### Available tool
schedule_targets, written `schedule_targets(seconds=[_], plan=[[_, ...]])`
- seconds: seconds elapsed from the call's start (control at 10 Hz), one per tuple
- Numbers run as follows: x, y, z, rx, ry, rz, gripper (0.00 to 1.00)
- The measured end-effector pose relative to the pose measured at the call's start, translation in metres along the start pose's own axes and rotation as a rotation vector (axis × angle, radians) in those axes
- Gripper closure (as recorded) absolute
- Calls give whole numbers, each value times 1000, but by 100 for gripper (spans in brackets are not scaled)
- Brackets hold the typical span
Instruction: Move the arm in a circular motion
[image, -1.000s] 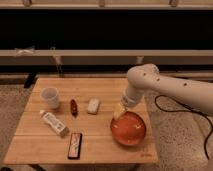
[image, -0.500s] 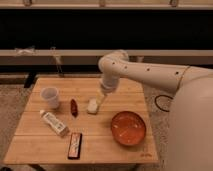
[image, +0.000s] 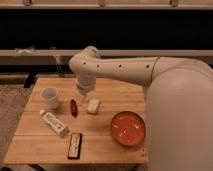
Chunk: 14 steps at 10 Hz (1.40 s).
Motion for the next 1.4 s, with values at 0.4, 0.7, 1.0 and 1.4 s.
schedule_targets(seconds=[0.4, 0.7, 1.0, 1.4], plan=[[7, 103, -24, 10, -6, -215, 28], [42, 170, -40, -23, -10, -340, 28], [114, 208, -50, -67, -3, -327, 28], [190, 186, -51, -82, 13, -163, 28]])
